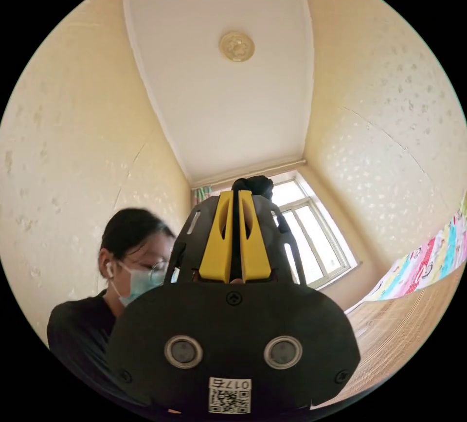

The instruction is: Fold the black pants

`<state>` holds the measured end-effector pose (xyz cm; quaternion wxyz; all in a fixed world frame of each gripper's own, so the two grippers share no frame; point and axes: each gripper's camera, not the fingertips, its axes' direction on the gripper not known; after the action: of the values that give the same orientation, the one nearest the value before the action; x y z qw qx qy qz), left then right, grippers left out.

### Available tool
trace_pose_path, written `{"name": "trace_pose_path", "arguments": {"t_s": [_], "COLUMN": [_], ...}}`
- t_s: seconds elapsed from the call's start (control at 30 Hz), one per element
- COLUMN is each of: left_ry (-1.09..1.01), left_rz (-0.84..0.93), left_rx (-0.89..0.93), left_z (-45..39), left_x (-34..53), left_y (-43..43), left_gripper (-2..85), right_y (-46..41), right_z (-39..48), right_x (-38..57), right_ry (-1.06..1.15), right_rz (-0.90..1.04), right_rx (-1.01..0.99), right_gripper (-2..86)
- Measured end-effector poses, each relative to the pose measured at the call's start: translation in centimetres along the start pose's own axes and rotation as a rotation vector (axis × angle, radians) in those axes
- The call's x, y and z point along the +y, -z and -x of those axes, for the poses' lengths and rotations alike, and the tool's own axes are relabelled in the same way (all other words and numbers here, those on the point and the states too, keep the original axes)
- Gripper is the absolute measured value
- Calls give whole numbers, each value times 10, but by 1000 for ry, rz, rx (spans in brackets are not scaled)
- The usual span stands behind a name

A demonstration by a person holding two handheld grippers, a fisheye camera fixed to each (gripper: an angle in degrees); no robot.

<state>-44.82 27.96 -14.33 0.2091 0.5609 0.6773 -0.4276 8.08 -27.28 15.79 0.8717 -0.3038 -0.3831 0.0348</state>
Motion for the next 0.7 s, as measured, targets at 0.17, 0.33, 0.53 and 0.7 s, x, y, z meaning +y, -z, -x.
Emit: {"name": "trace_pose_path", "arguments": {"t_s": [0.17, 0.33, 0.53, 0.7], "left_ry": [92, 268, 400, 578], "left_rz": [192, 192, 614, 628], "left_rx": [-356, -422, -660, -657], "left_z": [214, 296, 354, 342], "left_x": [-132, -56, 153, 300], "left_y": [-74, -24, 28, 73], "left_gripper": [92, 123, 146, 147], "right_y": [-110, -122, -43, -19], "right_z": [-170, -276, -320, -318], "right_x": [-91, -27, 178, 361], "right_ry": [158, 38, -109, -292], "right_rz": [45, 370, 675, 979], "right_rx": [640, 988, 873, 855], "right_gripper": [36, 57, 51, 67]}}
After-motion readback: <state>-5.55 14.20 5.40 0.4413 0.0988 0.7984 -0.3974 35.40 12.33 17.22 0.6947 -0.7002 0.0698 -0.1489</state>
